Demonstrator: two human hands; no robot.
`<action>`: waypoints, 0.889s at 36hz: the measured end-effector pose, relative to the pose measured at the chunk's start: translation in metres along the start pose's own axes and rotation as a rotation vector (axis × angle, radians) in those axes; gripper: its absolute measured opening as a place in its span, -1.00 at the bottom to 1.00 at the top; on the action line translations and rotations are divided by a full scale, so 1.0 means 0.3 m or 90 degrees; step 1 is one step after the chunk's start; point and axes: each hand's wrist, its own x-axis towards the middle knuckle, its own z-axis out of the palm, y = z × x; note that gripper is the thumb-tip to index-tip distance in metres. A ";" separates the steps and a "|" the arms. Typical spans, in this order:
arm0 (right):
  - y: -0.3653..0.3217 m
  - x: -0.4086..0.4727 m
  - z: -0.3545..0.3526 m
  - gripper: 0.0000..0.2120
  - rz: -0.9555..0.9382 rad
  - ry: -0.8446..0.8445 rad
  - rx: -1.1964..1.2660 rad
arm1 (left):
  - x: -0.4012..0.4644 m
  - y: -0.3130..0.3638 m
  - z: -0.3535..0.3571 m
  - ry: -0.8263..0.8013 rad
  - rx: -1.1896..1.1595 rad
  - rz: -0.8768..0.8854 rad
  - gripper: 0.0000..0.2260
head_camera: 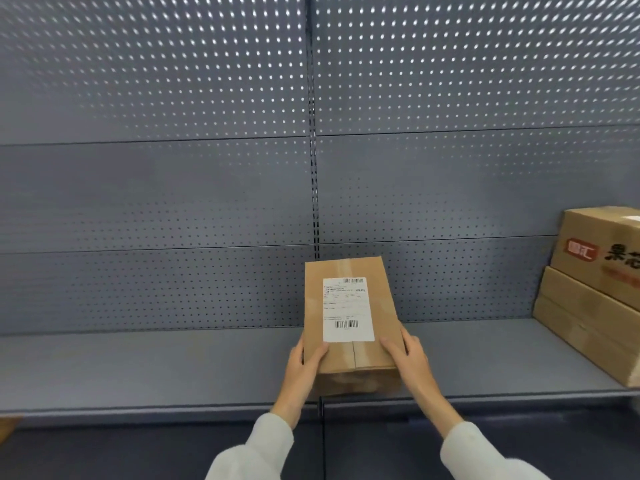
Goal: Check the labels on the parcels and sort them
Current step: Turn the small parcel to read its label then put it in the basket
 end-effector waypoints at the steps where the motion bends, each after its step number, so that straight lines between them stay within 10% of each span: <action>1: 0.003 0.010 -0.004 -0.41 0.001 -0.012 0.000 | 0.001 0.001 0.006 0.009 0.003 -0.002 -0.28; 32: -0.116 -0.197 0.734 -0.33 -0.081 -0.611 0.050 | -0.663 -0.005 -0.490 0.536 0.014 -0.048 -0.45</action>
